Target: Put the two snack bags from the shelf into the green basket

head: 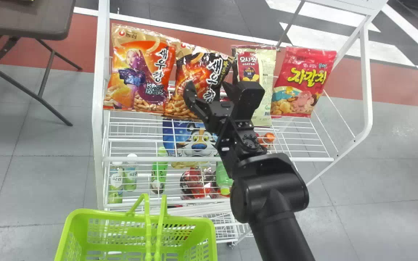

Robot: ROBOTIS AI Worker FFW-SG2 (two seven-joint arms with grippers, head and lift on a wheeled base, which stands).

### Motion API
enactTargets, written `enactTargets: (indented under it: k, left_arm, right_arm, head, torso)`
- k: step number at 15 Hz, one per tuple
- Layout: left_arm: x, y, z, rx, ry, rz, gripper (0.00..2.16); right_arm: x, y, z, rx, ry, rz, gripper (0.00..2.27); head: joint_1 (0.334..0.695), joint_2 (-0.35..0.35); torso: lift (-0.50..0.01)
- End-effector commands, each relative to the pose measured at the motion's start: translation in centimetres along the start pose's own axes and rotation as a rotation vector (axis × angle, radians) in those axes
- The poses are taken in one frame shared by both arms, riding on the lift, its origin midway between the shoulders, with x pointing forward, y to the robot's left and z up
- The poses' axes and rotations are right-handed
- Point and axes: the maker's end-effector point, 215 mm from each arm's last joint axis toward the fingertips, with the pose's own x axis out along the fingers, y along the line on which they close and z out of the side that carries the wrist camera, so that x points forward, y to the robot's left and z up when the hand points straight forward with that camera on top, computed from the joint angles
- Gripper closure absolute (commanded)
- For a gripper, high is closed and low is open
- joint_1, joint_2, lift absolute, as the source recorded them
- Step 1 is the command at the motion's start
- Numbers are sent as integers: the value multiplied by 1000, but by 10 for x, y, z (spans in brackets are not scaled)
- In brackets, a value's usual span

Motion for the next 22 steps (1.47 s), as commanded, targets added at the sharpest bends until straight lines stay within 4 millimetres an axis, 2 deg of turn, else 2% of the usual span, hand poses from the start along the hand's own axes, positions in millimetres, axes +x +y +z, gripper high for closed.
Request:
enactTargets:
  k: [1,7,10,11,12,13,14,15,17,18,20,22]
  left_arm:
    - [1,1,2,4,0,0,1902]
    - [1,4,2,-2,2,1,1902]
    - [2,3,3,1,2,-1,1902]
    - [2,3,4,3,1,-1,1902]
    - [1,4,4,3,0,0,1902]
    - [1,3,5,4,0,-1,1902]
    - [1,2,5,5,-1,-2,1902]
    - [1,3,6,6,-3,-1,1902]
    - [1,1,7,9,-3,-4,1902]
    - [2,1,7,8,-4,-4,1902]
    - [3,-1,8,10,-7,-5,1902]
    - [3,-2,9,10,-8,-5,1902]
  right_arm:
    - [13,-6,-7,0,17,-10,124]
    - [32,-10,-17,7,61,-5,181]
    - [33,5,-31,26,122,76,535]
    - [32,8,-35,28,139,94,768]
    - [32,12,-38,27,151,113,1116]
    - [31,16,-40,31,160,119,1639]
    - [29,16,-38,25,154,112,1943]
    - [26,16,-34,18,149,108,2013]
    - [17,15,-24,2,130,89,2013]
    - [13,14,-13,0,111,85,2013]
    - [1,8,3,-6,83,74,2010]
    - [-19,-1,18,-20,72,54,2010]
  head:
    - [695,-345]
    - [695,-344]
    - [695,-335]
    - [695,-329]
    - [695,-322]
    - [695,-318]
    - [695,-314]
    - [695,-309]
    - [695,-309]
    - [695,-310]
    - [695,-318]
    - [695,-328]
  torso:
    - [-12]
    - [-12]
    - [-12]
    - [-12]
    - [-12]
    - [-12]
    - [-12]
    - [-12]
    - [-12]
    - [-12]
    - [-12]
    - [-12]
